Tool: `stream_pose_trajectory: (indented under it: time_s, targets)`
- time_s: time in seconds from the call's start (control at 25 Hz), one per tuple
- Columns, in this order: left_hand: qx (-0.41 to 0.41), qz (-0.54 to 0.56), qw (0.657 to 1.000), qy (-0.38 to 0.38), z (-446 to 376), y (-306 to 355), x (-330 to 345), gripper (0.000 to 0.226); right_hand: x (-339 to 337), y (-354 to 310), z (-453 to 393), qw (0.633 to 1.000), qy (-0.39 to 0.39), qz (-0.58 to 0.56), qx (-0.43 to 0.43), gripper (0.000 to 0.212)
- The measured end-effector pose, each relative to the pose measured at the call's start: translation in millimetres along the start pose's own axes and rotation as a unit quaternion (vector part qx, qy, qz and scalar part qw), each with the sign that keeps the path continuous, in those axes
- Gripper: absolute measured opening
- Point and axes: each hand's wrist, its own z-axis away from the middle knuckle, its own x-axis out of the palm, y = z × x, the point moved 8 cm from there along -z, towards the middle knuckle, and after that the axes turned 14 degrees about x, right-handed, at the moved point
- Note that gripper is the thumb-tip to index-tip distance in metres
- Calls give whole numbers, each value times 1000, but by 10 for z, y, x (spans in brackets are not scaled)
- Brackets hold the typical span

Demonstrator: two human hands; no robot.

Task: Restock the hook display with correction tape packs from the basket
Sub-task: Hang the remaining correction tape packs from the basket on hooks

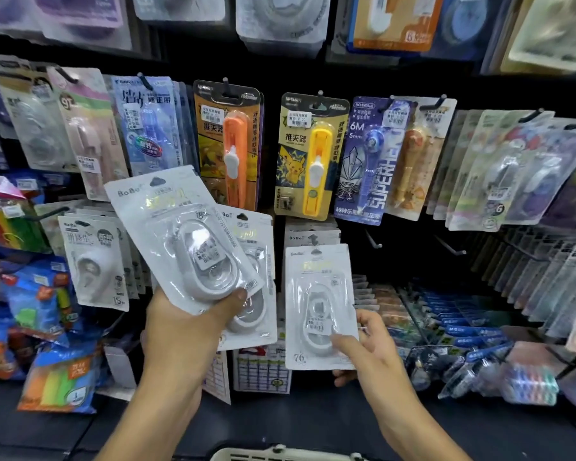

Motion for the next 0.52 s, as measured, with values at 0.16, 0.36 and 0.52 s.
stream_pose_trajectory:
  time_s: [0.16, 0.36, 0.52]
  targets:
    - [18, 14, 1000, 8, -20, 38, -37, 44, 62, -46, 66, 999, -30, -16, -23, 22]
    - [3, -6, 1000, -3, 10, -6, -44, 54, 30, -162, 8, 997, 55, -54, -31, 32]
    - [-4, -13, 1000, -5, 38, -63, 6, 50, -27, -238, 86, 990, 116, -46, -63, 28]
